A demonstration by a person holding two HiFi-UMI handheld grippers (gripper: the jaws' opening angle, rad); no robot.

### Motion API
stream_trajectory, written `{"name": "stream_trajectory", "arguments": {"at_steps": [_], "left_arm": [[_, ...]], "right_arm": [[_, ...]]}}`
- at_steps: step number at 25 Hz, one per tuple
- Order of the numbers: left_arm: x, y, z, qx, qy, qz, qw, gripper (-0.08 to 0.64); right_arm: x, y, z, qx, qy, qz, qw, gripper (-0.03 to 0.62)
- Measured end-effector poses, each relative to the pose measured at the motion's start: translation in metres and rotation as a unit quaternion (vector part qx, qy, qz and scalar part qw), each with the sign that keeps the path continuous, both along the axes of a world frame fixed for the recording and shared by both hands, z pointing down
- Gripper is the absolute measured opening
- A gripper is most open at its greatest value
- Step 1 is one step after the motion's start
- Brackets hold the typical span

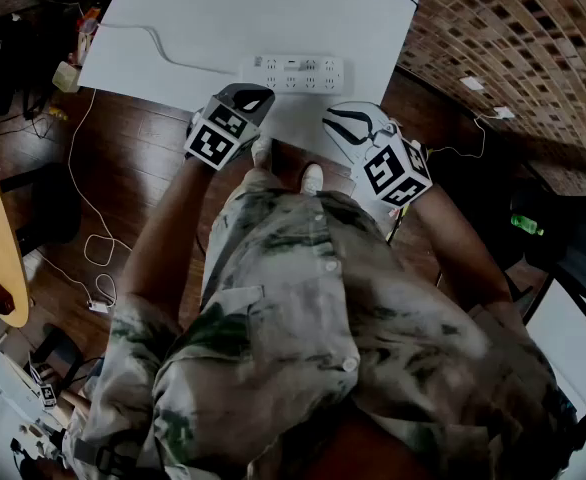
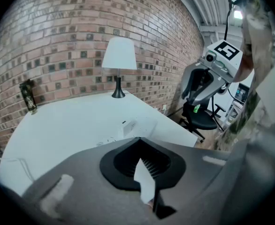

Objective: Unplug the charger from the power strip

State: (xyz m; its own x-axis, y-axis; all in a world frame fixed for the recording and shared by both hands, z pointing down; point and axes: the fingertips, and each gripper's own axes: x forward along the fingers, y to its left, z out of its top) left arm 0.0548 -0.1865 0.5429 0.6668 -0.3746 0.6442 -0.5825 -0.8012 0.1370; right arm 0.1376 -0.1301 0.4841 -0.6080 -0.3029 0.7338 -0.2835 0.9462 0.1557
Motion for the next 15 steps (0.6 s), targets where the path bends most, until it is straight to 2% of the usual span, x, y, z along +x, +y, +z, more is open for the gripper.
{"name": "stream_trajectory", "arguments": {"at_steps": [3, 6, 11, 15], "left_arm": [[-0.007, -0.029, 0.032, -0.014, -0.038, 0.047, 0.9981, 0.003], [-0.003, -0.047, 0.049, -0.026, -0.058, 0.094, 0.9936, 0.003], [0.011, -0.058, 0.061, -0.048, -0.061, 0.155, 0.9849, 0.003], [0.011, -0.059, 0.062, -0.066, -0.043, 0.171, 0.9821, 0.003]], "right_arm": [[-0.027, -0.044, 0.014, 0.001, 0.018, 0.000, 1.000, 0.086], [-0.043, -0.077, 0.034, -0.003, 0.055, -0.014, 0.998, 0.105], [-0.064, -0.113, 0.069, -0.023, 0.126, -0.060, 0.990, 0.150], [-0.075, -0.120, 0.099, -0.066, 0.178, -0.102, 0.977, 0.150]]}}
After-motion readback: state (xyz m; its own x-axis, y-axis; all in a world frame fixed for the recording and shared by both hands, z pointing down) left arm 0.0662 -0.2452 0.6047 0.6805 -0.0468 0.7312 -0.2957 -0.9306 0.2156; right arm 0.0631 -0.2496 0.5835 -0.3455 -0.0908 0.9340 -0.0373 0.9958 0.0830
